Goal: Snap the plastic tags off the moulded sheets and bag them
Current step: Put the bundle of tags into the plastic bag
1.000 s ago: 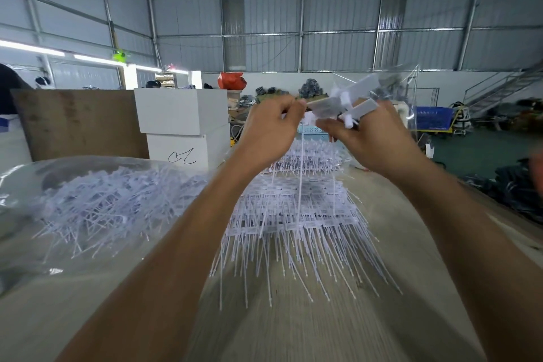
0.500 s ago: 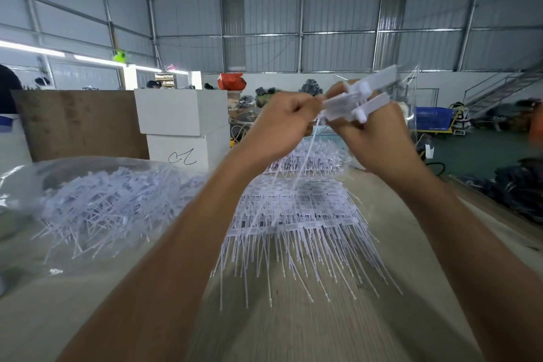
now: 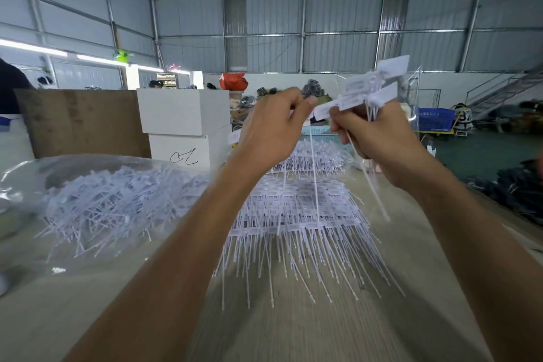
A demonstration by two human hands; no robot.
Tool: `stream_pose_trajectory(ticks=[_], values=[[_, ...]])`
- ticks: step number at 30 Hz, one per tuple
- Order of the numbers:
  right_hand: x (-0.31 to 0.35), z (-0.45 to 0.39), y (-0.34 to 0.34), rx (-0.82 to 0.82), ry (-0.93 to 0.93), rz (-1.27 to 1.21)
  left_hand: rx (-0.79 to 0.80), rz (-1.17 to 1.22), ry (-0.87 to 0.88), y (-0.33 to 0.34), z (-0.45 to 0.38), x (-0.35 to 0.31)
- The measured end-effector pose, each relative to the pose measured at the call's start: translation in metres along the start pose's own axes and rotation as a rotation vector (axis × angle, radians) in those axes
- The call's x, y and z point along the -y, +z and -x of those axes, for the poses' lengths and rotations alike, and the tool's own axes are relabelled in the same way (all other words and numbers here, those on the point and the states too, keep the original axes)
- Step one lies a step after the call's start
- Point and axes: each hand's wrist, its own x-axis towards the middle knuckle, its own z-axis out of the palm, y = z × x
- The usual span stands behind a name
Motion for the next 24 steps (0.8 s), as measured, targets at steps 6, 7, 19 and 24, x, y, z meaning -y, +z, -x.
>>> stream_pose_trajectory(ticks=[6,7,19,24], values=[[-0.003,-0.002,0.003,-0.166,-0.033,0.195,0.025,-0.342,0.189,0.002,0.005,-0.008],[-0.002,-0.004,0.003,-0.192,-0.056,0.246,0.034,-0.341,0.196,0.002,0.005,-0.008],[-0.019,-0.007,0.008,-0.320,-0.087,0.662,0.168,-0.343,0.227,0.004,0.005,-0.007],[-0.031,-0.012,-0.014,-0.435,0.038,0.538,0.162,0.011,0.140,-0.008,0.002,-0.015]])
